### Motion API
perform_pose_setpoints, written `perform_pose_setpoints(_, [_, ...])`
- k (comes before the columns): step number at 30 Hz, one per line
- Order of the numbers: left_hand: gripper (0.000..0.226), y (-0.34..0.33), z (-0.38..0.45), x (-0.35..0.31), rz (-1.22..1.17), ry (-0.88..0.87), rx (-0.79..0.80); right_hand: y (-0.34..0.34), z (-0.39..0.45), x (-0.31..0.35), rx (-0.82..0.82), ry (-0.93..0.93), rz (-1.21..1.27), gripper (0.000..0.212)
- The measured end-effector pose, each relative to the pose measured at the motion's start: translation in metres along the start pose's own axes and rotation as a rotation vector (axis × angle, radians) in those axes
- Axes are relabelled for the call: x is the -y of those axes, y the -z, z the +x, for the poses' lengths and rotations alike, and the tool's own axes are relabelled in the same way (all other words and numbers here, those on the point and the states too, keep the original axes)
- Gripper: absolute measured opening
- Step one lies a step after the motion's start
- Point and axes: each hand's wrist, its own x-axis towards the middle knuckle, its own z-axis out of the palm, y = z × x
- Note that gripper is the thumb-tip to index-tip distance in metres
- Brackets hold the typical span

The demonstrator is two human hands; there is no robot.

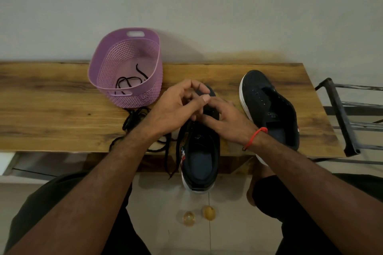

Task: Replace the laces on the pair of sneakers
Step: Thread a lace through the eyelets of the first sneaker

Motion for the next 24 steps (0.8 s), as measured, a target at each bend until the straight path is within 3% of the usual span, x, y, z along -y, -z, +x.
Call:
perform_pose_setpoints(4, [0.011, 0.01, 0.001, 0.003, 0.092, 0.116, -0.165, 0.006, 0.002, 0.0, -0.161, -0.2, 0.487, 0.009])
perform_pose_setpoints(7, [0.01, 0.019, 0.001, 0.005, 0.081, 0.125, -0.277, 0.01, 0.006, -0.007, -0.304, -0.313, 0.571, 0.014])
perform_pose_setpoints(10, [0.01, 0.019, 0.001, 0.004, 0.02, 0.087, -0.232, 0.011, 0.007, -0.006, -0.356, -0.328, 0.608, 0.006])
perform_pose_setpoints(12, [0.011, 0.013, 0.0, 0.003, 0.054, 0.044, -0.109, 0.011, 0.004, -0.004, -0.299, -0.194, 0.459, 0.028])
perform_pose_setpoints(14, [0.012, 0.006, -0.001, 0.004, 0.109, 0.016, -0.008, 0.011, 0.002, -0.001, -0.165, -0.023, 0.112, 0.043])
perform_pose_setpoints(16, [0.012, 0.003, -0.001, 0.006, 0.151, -0.001, 0.003, 0.009, 0.001, 0.0, -0.143, 0.068, -0.103, 0.029])
perform_pose_setpoints(17, [0.012, 0.003, 0.0, 0.007, 0.161, 0.003, -0.016, 0.009, 0.0, 0.0, -0.171, 0.074, -0.098, 0.02])
perform_pose_setpoints(22, [0.009, 0.014, 0.002, 0.01, 0.187, 0.042, -0.166, 0.028, 0.005, -0.005, -0.508, -0.197, 0.433, 0.021])
perform_pose_setpoints(24, [0.009, 0.017, 0.002, 0.011, 0.215, 0.036, -0.209, 0.035, 0.007, -0.01, -0.55, -0.261, 0.538, 0.02])
